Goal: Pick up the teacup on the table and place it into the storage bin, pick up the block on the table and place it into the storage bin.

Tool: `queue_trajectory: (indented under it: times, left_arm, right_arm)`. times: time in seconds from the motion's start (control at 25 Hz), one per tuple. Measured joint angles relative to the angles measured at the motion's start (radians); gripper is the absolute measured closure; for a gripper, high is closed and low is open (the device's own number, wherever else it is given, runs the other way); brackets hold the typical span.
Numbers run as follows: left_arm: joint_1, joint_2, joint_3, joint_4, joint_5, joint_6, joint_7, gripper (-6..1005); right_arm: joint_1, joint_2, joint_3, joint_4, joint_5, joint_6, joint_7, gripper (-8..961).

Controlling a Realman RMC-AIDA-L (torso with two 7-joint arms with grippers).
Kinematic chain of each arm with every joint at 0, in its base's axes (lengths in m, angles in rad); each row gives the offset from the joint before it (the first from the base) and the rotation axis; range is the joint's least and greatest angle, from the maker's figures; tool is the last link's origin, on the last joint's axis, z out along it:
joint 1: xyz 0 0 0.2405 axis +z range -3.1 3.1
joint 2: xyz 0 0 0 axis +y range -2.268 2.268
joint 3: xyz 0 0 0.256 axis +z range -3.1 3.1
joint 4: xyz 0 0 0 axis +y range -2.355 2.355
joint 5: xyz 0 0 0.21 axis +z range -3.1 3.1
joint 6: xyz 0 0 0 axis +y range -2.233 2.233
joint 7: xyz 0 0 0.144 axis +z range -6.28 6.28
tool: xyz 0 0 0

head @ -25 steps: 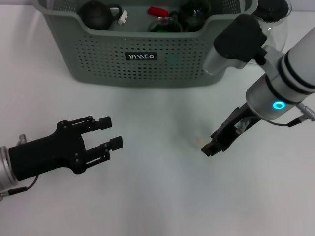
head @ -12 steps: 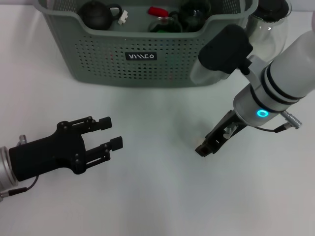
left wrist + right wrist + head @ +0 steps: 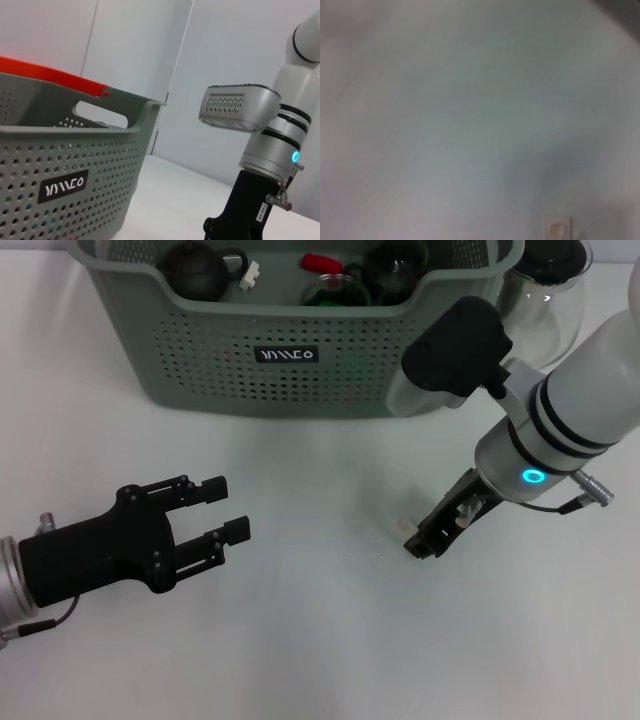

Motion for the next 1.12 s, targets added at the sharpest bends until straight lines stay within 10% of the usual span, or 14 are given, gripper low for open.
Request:
queue_trajectory:
  times: [0.36,0.76,1.12]
  left_arm:
    - [0.004,0.000,0.000,0.000,-0.002,0.000,0.000,426]
    - [0.006,0.000,0.000,0.000,-0.004,-0.001,0.000,426]
    - [0.006,0.000,0.000,-0.001,-0.005,-0.007,0.001,425]
  right_arm:
    - [-0.020,-0.005,0.008,-0.060,-0.001,-0.009,0.023,749]
    - [-0.166,-0.010,0.236,-0.538,0.053,-0.181,-0.042,749]
    - [-0.141,-0.005,0.358,-0.561,0.278,0.157,-0.201,749]
